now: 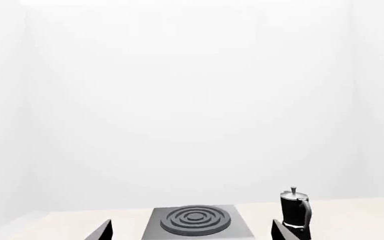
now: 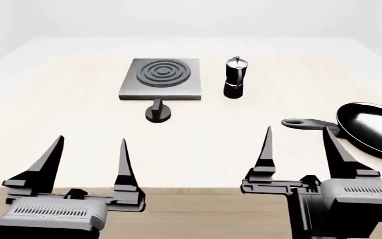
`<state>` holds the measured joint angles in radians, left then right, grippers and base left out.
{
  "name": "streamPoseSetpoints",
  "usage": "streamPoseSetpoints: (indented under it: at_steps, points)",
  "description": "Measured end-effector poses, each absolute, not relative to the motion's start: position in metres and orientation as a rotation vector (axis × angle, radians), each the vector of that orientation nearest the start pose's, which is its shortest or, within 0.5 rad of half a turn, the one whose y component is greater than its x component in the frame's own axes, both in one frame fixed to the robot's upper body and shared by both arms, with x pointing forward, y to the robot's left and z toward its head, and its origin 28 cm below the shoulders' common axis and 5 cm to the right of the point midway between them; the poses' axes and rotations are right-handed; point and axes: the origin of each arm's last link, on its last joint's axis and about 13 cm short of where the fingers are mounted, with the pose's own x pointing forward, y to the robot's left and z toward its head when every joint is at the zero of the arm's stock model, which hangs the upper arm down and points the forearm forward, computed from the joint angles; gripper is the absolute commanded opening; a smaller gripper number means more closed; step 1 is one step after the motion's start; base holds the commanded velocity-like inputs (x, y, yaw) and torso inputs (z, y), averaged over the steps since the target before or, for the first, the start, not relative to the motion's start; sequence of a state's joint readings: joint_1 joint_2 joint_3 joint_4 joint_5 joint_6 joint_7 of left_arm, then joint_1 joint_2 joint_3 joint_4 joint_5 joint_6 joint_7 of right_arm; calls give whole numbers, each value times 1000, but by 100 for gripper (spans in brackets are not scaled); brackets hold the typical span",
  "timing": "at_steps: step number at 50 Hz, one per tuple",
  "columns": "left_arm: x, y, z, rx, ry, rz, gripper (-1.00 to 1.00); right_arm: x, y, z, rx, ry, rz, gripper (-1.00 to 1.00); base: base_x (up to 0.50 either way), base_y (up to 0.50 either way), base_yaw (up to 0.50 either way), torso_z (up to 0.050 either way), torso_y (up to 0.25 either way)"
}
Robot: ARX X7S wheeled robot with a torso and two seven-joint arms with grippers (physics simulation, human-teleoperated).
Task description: Put the frying pan on the stove.
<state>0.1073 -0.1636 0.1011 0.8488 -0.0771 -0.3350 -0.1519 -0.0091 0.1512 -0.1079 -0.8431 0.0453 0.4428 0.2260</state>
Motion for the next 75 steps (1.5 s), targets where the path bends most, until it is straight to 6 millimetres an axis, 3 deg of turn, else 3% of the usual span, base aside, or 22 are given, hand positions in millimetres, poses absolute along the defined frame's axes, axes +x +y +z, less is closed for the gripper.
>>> streamPoseSetpoints:
  at_steps: [40,75]
  points:
    - [157,202,150,43,-405,-37,100,174,-95,152,-48,-382,-56,100,494,0,0,0,0]
    - [154,204,145,19,-399,-63,100,173,-95,152,-35,-381,-45,100,0,0,0,50,0]
